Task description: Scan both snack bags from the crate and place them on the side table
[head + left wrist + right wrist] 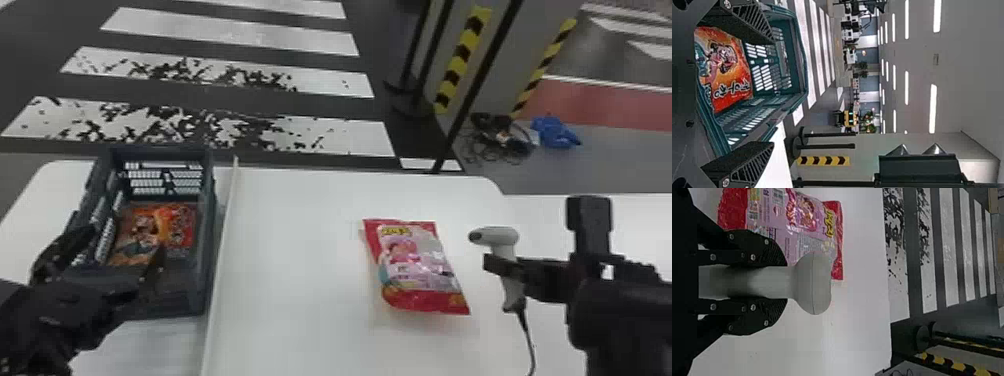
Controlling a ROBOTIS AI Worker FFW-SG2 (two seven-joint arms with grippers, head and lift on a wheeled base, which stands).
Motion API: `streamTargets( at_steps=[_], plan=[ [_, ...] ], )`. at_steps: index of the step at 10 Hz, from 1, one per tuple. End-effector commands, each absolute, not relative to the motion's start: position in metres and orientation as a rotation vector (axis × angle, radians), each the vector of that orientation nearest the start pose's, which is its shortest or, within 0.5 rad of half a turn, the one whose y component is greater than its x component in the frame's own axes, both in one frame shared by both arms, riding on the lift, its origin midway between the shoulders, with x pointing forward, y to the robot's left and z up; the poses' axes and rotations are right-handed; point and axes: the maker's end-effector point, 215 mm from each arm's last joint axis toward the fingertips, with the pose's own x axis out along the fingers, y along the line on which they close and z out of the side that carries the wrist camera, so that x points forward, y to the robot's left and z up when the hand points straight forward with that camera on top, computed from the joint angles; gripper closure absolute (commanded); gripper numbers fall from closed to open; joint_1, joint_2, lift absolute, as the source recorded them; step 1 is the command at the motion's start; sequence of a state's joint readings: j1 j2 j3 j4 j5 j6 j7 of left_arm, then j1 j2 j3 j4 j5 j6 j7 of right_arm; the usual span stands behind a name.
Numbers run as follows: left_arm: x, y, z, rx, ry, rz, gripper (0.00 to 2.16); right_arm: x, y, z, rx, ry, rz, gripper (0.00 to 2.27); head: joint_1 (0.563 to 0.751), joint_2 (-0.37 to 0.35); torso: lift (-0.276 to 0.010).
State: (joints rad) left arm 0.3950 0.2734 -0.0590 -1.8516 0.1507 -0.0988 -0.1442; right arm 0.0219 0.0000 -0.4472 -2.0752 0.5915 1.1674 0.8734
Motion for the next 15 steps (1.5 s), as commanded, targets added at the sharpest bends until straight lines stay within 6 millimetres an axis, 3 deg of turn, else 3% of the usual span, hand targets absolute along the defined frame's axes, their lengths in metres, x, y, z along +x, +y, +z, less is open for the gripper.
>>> streamTargets(
  at_steps=[1, 4, 7, 10, 15],
  plan=[
    [0.463, 0.214, -0.378, 0.085, 0.053, -0.284, 0.08, 0.436, -0.448, -0.412, 0.065, 0.745, -0.077, 2.16, 0.695, -0.24, -0.098],
    [0.463, 0.217, -0.384, 0.087, 0.064, -0.281, 0.08, 0.418, -0.491, -0.431, 0.09, 0.747, -0.146, 2.16, 0.695, -0.299, -0.098],
    [0.465, 0.218, -0.383, 0.089, 0.062, -0.281, 0.08, 0.413, -0.526, -0.452, 0.126, 0.74, -0.204, 2.16, 0.695, -0.35, -0.098],
    [0.465, 0.218, -0.385, 0.091, 0.068, -0.283, 0.08, 0.423, -0.535, -0.472, 0.161, 0.73, -0.201, 2.16, 0.695, -0.35, -0.098],
    [0.466, 0.215, -0.383, 0.092, 0.064, -0.288, 0.08, 0.42, -0.531, -0.511, 0.181, 0.765, -0.195, 2.15, 0.695, -0.35, -0.098]
  ],
)
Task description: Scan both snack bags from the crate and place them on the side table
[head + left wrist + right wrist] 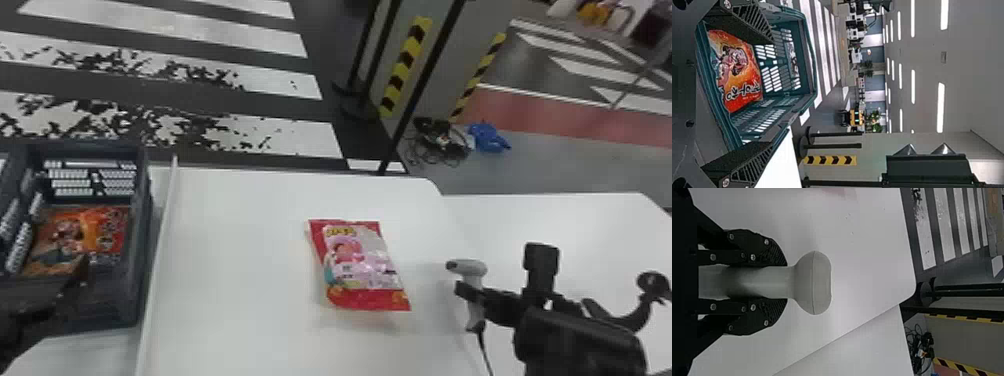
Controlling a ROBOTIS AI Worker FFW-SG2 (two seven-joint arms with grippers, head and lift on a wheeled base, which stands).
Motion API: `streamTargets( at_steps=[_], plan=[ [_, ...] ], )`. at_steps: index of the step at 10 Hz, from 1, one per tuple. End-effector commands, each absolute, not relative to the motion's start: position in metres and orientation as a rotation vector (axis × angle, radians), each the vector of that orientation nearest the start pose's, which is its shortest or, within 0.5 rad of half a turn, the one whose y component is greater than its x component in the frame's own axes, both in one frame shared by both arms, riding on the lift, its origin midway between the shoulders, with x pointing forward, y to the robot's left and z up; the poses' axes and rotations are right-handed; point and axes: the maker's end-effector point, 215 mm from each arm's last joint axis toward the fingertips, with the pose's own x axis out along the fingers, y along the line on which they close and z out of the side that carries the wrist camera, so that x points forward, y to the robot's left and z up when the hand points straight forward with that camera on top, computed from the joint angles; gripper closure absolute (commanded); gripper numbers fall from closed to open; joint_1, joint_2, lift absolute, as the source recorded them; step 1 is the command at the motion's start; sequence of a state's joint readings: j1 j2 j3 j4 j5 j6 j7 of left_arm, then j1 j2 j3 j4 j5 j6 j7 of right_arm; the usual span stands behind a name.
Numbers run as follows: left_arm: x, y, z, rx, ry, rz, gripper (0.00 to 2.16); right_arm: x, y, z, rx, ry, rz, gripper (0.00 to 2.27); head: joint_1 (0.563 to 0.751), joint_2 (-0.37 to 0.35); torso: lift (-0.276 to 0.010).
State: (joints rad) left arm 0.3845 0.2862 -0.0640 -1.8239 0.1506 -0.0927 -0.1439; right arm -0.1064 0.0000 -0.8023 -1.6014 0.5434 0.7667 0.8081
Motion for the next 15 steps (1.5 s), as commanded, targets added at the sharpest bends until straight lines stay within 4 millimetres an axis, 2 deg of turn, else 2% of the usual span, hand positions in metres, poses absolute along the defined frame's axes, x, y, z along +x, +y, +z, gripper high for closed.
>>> streamTargets(
  at_steps=[1, 12, 14, 15],
  plan=[
    [0.466, 0.215, -0.383, 0.09, 0.064, -0.288, 0.08, 0.42, -0.531, -0.515, 0.183, 0.77, -0.199, 2.14, 0.695, -0.35, -0.098],
    [0.463, 0.212, -0.381, 0.079, 0.042, -0.286, 0.08, 0.418, -0.527, -0.53, 0.203, 0.795, -0.201, 2.05, 0.695, -0.35, -0.098],
    [0.464, 0.212, -0.379, 0.079, 0.035, -0.287, 0.08, 0.415, -0.526, -0.536, 0.209, 0.804, -0.206, 1.95, 0.695, -0.35, -0.098],
    [0.464, 0.212, -0.38, 0.078, 0.037, -0.286, 0.08, 0.416, -0.528, -0.533, 0.204, 0.795, -0.209, 1.61, 0.695, -0.35, -0.098]
  ],
)
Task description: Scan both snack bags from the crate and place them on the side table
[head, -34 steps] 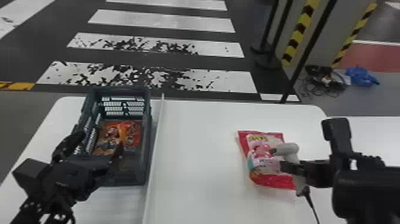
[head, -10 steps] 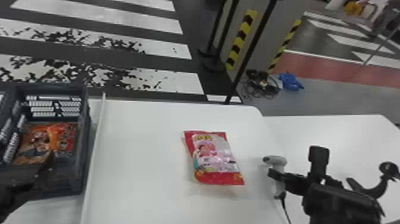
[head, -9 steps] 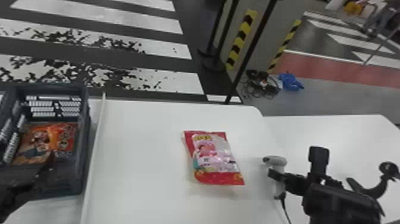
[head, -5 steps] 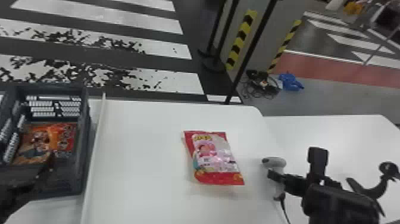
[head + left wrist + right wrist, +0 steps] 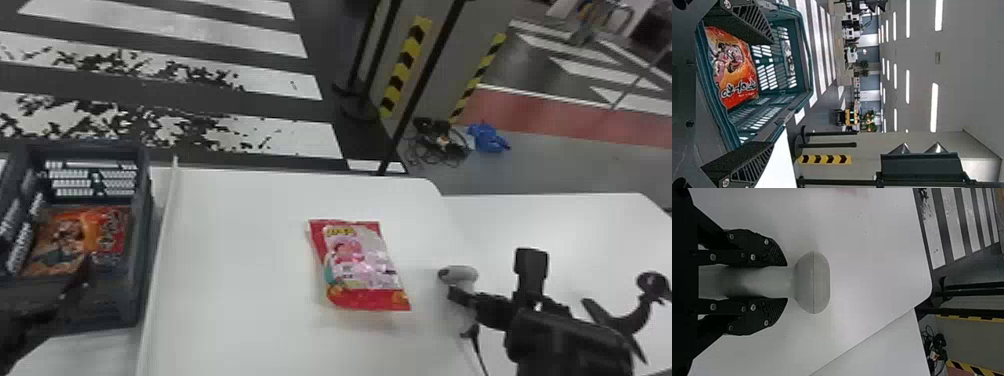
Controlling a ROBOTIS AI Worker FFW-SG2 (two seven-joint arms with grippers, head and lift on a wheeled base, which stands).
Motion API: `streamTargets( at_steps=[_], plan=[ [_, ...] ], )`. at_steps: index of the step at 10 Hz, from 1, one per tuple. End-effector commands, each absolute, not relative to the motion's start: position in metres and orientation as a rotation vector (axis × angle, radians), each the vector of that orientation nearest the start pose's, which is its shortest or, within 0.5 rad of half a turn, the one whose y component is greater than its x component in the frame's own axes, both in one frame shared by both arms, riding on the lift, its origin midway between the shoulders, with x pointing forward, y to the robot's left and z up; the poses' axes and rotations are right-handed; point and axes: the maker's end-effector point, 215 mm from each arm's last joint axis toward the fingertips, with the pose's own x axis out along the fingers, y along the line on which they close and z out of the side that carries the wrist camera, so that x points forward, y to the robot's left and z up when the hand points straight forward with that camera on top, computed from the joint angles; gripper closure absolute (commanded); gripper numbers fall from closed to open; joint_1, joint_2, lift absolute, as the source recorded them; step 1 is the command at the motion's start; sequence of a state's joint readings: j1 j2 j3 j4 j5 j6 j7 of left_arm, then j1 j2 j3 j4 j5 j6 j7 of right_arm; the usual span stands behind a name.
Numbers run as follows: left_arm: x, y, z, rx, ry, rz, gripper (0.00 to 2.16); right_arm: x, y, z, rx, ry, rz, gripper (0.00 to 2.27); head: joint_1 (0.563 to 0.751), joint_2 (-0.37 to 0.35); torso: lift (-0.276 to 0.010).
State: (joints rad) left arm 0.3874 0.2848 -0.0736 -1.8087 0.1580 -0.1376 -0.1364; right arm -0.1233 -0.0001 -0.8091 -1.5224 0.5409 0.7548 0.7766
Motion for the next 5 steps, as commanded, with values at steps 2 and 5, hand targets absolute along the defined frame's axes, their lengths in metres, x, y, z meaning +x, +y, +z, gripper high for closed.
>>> streamTargets(
  at_steps=[2, 5],
  plan=[
    [0.4638, 0.2118, -0.3807, 0.078, 0.04, -0.286, 0.08, 0.4149, -0.5313, -0.5314, 0.197, 0.792, -0.217, 0.32, 0.695, -0.35, -0.098],
    [0.4643, 0.2114, -0.3791, 0.078, 0.035, -0.287, 0.08, 0.4151, -0.5337, -0.5277, 0.194, 0.788, -0.224, 0.23, 0.695, -0.35, -0.098]
  ],
)
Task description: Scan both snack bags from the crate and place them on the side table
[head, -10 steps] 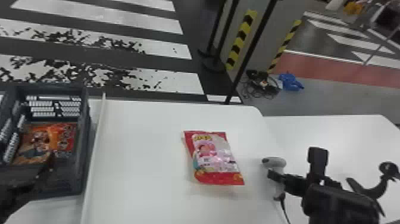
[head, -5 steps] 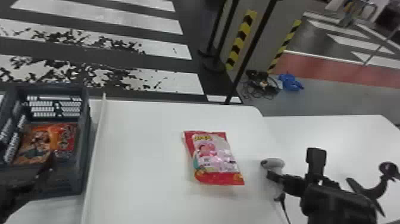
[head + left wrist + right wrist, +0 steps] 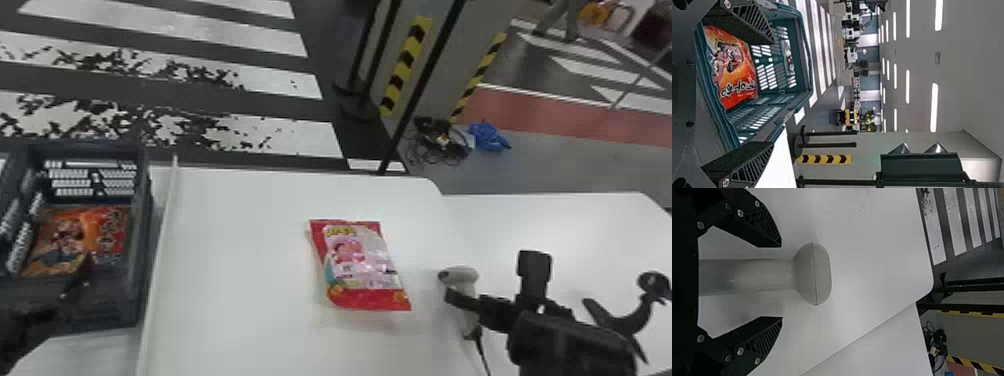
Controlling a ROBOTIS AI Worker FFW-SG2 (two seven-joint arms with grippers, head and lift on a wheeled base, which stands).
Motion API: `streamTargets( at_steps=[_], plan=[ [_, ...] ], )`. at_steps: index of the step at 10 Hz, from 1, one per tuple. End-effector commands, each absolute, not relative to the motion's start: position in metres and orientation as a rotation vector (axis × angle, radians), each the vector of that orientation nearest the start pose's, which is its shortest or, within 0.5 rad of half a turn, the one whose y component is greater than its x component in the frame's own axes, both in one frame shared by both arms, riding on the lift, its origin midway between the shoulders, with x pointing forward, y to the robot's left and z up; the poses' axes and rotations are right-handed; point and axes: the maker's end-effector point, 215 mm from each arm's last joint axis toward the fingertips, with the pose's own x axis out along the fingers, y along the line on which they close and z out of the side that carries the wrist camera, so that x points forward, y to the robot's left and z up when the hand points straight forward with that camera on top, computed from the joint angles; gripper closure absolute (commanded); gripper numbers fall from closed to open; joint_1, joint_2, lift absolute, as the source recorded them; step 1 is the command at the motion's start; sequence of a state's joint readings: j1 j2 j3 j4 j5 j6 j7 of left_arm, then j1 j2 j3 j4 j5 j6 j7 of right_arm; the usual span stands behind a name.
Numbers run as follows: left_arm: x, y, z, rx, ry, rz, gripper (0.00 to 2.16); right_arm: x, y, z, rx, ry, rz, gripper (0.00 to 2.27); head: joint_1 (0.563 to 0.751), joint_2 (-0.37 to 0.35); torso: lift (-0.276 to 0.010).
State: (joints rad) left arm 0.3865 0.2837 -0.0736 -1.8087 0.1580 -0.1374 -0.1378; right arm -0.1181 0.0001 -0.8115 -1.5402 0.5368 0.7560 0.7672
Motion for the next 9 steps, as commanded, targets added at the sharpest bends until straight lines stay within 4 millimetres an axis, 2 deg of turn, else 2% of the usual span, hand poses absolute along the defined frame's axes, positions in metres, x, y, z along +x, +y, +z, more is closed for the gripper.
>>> streamTargets(
  at_steps=[1, 3, 4, 5, 6, 9],
  plan=[
    [0.464, 0.211, -0.38, 0.078, 0.037, -0.287, 0.08, 0.415, -0.536, -0.523, 0.188, 0.782, -0.23, 0.22, 0.695, -0.35, -0.098],
    [0.464, 0.212, -0.379, 0.079, 0.035, -0.286, 0.08, 0.409, -0.554, -0.5, 0.16, 0.756, -0.276, 0.13, 0.695, -0.35, -0.098],
    [0.464, 0.212, -0.379, 0.079, 0.035, -0.286, 0.08, 0.405, -0.567, -0.48, 0.133, 0.732, -0.315, 0.13, 0.695, -0.35, -0.098],
    [0.465, 0.212, -0.379, 0.078, 0.037, -0.287, 0.08, 0.404, -0.578, -0.451, 0.098, 0.691, -0.347, 0.13, 0.695, -0.35, -0.098],
    [0.465, 0.211, -0.378, 0.077, 0.032, -0.287, 0.08, 0.405, -0.571, -0.425, 0.073, 0.647, -0.316, 0.14, 0.695, -0.35, -0.098],
    [0.465, 0.21, -0.379, 0.075, 0.034, -0.287, 0.08, 0.412, -0.489, -0.416, 0.247, 0.668, -0.123, 0.13, 0.695, -0.35, -0.098]
  ],
)
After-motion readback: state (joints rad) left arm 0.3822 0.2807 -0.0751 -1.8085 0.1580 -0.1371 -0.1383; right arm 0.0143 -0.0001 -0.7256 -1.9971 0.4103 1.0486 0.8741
